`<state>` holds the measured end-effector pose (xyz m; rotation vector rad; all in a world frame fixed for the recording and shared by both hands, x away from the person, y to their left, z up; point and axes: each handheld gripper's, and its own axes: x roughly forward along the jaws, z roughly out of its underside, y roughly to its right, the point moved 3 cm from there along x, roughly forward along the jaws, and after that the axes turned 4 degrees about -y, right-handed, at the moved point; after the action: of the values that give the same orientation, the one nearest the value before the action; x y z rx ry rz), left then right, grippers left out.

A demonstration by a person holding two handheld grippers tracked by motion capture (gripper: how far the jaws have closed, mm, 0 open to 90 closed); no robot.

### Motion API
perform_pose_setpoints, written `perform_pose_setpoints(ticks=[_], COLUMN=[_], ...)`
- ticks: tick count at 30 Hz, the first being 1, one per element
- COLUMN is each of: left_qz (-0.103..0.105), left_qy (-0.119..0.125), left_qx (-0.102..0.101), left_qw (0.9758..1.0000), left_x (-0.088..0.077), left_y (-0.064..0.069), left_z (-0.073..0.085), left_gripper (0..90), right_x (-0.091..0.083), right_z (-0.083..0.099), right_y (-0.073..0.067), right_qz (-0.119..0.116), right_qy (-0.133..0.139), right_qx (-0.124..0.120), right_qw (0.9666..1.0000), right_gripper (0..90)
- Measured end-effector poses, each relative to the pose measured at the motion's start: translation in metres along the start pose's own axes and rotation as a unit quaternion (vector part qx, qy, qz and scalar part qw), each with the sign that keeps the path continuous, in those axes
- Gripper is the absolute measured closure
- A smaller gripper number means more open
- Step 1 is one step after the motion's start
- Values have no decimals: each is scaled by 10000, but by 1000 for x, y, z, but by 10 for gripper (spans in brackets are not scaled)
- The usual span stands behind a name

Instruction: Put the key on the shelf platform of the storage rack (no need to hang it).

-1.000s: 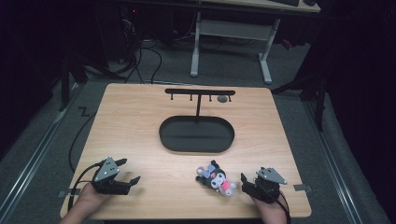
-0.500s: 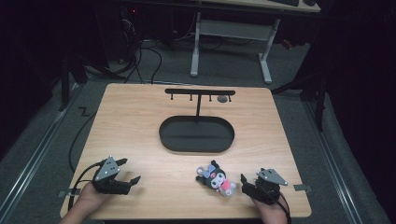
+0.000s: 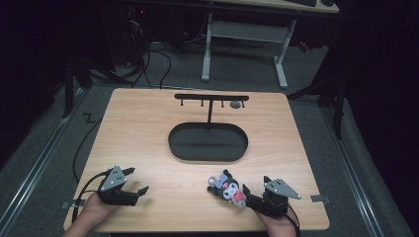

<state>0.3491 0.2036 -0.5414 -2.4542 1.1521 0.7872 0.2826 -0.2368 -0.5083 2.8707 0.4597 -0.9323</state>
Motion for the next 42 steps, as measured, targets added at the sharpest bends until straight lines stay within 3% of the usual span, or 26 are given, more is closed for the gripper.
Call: perform_pose_setpoints(ticks=[3, 16, 27, 32, 35, 42], left_qz=[1, 1, 8, 9, 8, 9], left_qy=[-2, -3, -6, -7, -6, -8], left_qx=[-4, -7, -9, -8, -6, -4], left_qw=[10000, 10000, 10000, 10000, 10000, 10000], left_x=[0, 0, 0, 0, 0, 0], left_y=[0, 0, 0, 0, 0, 0], left_z=[0, 0, 0, 0, 0, 0], left_gripper=[155, 155, 155, 155, 155, 155], right_x=[-1, 4, 10, 16, 19, 31], right_z=[-2, -3, -4, 1, 4, 16], right_y=[-11, -37, -60, -74, -79, -87], right_qz=[-109, -450, -917, -999, -1075, -1066], right_qy=[39, -34, -179, -190, -291, -589], right_qx=[-114, -382, -608, -807, -867, -1044], right_qw=[9999, 9983, 9938, 9915, 9900, 9870], right_gripper=[209, 259, 545, 836, 891, 898])
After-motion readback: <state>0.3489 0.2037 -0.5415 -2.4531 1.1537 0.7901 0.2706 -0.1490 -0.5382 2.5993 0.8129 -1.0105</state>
